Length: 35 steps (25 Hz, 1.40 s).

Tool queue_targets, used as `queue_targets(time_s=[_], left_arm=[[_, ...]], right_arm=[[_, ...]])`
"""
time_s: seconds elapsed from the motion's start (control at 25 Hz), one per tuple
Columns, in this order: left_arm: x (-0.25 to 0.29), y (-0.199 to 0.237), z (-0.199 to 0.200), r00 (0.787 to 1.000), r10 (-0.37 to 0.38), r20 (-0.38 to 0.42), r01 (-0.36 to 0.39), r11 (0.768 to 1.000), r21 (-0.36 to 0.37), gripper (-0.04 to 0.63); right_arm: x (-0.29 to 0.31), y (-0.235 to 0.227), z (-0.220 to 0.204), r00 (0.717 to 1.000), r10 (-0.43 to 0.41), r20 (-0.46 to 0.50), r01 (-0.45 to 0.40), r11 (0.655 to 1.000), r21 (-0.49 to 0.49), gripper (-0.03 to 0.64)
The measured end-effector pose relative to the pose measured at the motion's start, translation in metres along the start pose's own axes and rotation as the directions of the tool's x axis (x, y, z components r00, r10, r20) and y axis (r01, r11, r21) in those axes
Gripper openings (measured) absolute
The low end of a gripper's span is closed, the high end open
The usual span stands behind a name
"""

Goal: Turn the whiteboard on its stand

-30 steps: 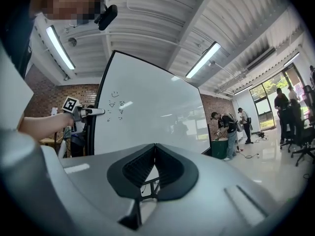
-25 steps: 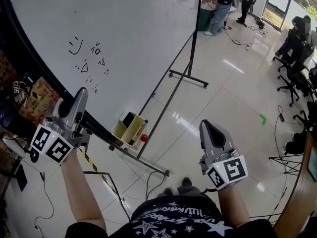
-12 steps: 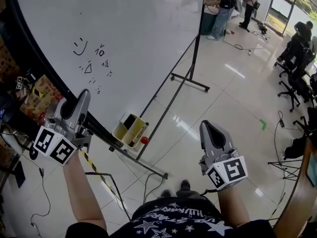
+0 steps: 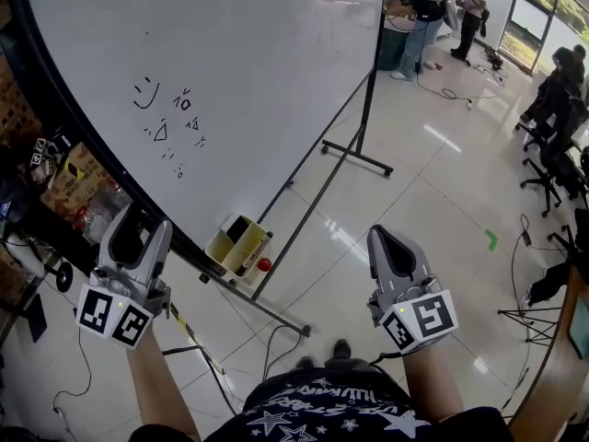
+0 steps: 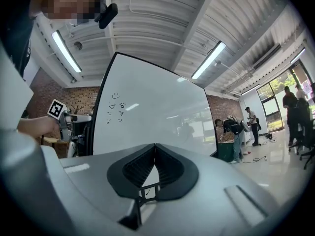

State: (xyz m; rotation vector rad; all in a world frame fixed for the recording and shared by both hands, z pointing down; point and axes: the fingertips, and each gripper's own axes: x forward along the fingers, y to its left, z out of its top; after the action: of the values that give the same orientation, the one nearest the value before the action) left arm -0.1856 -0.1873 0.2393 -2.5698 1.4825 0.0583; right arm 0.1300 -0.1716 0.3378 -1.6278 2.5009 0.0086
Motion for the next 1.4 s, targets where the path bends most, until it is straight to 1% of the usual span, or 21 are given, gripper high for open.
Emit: queue_targets(time_s=[0.2,0.32,0.36,0.4,0.52,0.6,0.68,0.76,1.0,1.24,1.4], left_arm=[[-0.021,-0.024,-0.015,0.999,0.027,-0.032,-0.028,0.999,-0.037,0.25],[-0.033,-0.03,-0.014,0.997,0.08,-0.013,-0.081,0.996,-0.035,0.237],[-0.035,-0.032,-0.011,0.995,0.097,-0.002,-0.097,0.995,-0.025,0.22],[-0.036,-0.034,-0.008,0.994,0.109,0.006,-0.109,0.994,-0.011,0.189],[-0.033,-0.045,-0.001,0.993,0.114,0.019,-0.114,0.993,0.022,0.124],[-0.027,-0.053,0.001,0.994,0.103,0.044,-0.104,0.995,0.011,0.087],[-0.017,-0.06,0.001,0.994,0.086,0.07,-0.085,0.996,-0.018,0.047],[-0.004,-0.069,-0.003,0.995,0.065,0.078,-0.062,0.997,-0.039,0.006],[0.034,-0.092,-0.017,0.998,0.005,0.066,0.0,0.997,-0.075,0.005],[0.069,-0.122,-0.034,0.997,-0.072,0.024,0.073,0.994,-0.082,0.005],[0.083,-0.147,-0.042,0.994,-0.108,0.017,0.109,0.99,-0.091,0.005]], right_arm=[[0.002,-0.004,-0.004,1.0,0.019,-0.008,-0.019,1.0,0.014,0.008],[0.005,-0.005,-0.006,0.999,0.033,-0.011,-0.033,0.999,0.019,0.008],[0.006,-0.005,-0.006,0.999,0.037,-0.011,-0.036,0.999,0.02,0.008],[0.006,-0.005,-0.006,0.999,0.04,-0.011,-0.04,0.999,0.021,0.008],[0.007,-0.005,-0.005,0.999,0.05,-0.007,-0.05,0.998,0.023,0.008],[0.008,-0.004,-0.004,0.998,0.058,-0.003,-0.058,0.998,0.025,0.008],[0.008,-0.003,-0.003,0.998,0.067,0.0,-0.067,0.997,0.024,0.008],[0.009,-0.001,-0.002,0.997,0.075,0.003,-0.075,0.997,0.024,0.008],[0.01,0.009,0.0,0.994,0.107,0.006,-0.107,0.994,0.02,0.008],[0.013,0.03,-0.003,0.988,0.151,-0.018,-0.151,0.988,-0.018,0.008],[0.016,0.034,-0.003,0.99,0.14,-0.021,-0.14,0.99,-0.022,0.008]])
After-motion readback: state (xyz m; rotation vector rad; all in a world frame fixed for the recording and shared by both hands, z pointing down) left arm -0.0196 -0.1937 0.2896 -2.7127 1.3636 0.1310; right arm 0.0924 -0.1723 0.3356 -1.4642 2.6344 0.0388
